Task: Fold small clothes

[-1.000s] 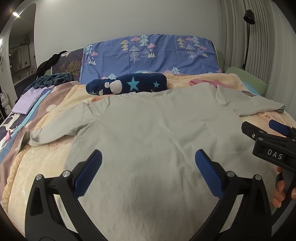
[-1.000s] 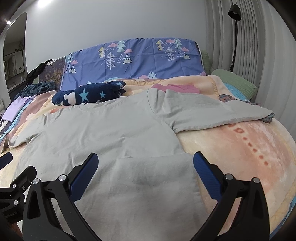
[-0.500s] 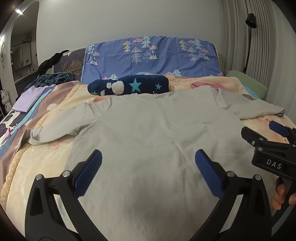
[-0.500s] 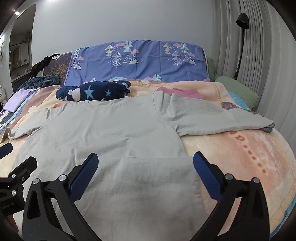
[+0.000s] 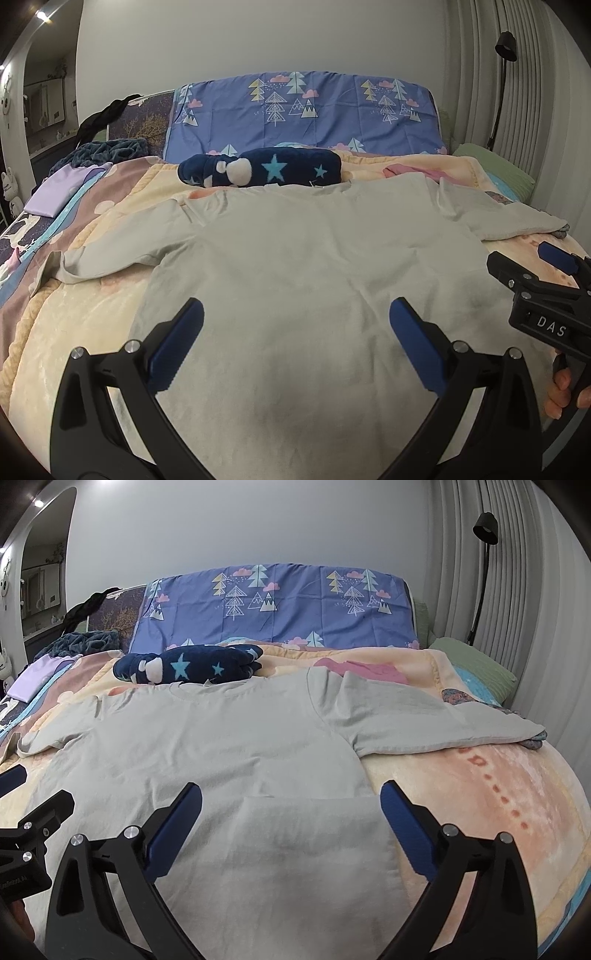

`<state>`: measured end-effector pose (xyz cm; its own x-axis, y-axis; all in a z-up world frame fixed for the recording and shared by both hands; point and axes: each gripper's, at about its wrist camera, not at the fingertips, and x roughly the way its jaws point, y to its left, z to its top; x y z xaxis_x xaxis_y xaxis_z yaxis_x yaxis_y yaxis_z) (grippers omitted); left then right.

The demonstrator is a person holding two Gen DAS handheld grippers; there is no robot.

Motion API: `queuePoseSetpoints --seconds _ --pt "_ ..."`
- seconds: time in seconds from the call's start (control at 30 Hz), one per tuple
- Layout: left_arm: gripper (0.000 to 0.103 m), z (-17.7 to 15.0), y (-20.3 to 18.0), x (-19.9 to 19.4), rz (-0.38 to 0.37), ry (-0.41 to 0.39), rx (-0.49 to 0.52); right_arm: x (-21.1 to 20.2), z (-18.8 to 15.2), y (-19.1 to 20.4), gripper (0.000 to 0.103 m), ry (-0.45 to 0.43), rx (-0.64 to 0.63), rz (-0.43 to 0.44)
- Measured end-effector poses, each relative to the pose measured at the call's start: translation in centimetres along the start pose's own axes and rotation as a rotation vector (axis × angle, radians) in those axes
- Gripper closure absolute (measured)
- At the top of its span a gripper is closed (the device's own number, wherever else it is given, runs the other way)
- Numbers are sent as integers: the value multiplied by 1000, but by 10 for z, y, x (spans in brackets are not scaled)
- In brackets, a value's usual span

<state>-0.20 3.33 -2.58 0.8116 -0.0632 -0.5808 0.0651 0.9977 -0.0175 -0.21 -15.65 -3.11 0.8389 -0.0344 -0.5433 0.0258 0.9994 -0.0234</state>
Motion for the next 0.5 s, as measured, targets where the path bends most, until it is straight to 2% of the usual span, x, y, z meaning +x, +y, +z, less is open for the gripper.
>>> queuePoseSetpoints --seconds 0.23,0.3,0.4,0.5 --pt "2 0 0 0 -4 1 -2 0 0 1 14 4 5 2" --pt "3 0 1 0 -17 7 -3 0 0 2 20 5 5 1" --pt "11 0 2 0 -41 18 0 2 0 2 31 17 15 13" --pt "19 -1 5 0 -61 26 -13 4 1 3 36 35 21 23"
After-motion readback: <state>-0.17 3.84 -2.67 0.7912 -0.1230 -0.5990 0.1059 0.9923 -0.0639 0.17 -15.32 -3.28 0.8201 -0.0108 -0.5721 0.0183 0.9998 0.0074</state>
